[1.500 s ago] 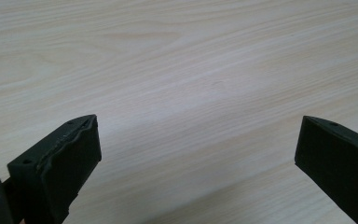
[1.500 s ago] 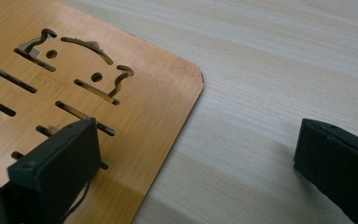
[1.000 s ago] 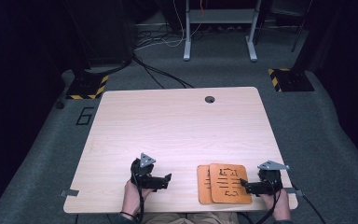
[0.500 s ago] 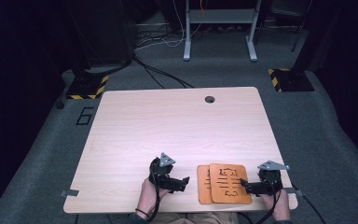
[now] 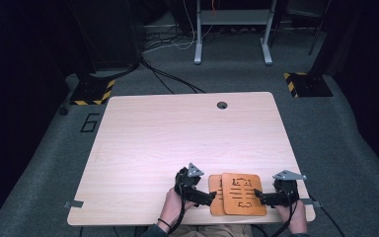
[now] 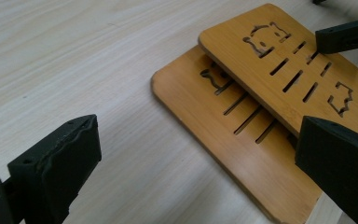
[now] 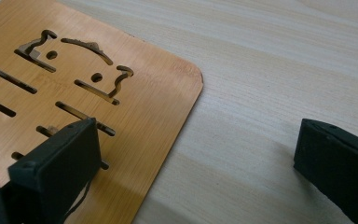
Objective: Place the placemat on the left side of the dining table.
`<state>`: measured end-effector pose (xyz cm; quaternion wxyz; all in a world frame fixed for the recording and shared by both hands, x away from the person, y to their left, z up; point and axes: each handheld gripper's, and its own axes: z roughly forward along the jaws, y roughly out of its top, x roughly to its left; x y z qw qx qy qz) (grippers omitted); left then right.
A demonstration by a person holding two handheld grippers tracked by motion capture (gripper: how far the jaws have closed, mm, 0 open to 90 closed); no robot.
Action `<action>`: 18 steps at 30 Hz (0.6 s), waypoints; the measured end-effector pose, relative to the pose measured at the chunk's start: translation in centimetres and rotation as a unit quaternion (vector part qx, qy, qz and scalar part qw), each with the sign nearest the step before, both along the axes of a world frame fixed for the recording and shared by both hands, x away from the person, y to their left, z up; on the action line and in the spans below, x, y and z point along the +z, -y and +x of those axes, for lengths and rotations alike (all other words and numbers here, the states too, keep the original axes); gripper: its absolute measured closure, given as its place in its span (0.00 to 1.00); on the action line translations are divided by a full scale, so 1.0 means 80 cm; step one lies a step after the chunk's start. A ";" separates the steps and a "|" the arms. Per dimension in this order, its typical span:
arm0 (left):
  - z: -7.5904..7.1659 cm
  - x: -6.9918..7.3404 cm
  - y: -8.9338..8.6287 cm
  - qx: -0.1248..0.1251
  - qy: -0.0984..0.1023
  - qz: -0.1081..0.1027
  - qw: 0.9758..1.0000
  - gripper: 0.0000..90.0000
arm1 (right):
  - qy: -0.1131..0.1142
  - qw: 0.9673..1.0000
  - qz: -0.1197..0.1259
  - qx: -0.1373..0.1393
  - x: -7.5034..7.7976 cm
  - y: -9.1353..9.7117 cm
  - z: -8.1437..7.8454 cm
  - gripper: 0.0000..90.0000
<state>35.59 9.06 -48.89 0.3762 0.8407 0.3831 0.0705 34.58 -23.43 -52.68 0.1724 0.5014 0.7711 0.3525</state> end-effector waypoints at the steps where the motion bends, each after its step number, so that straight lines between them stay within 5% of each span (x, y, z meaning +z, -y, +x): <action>1: 0.000 -0.002 0.007 -0.008 -0.005 0.001 1.000 0.00 | 0.000 1.000 0.002 0.001 0.000 0.000 0.000 0.00; 18: 0.005 -0.016 0.067 -0.068 -0.046 0.002 0.997 0.04 | 0.000 1.000 0.002 0.000 0.000 0.000 0.000 0.00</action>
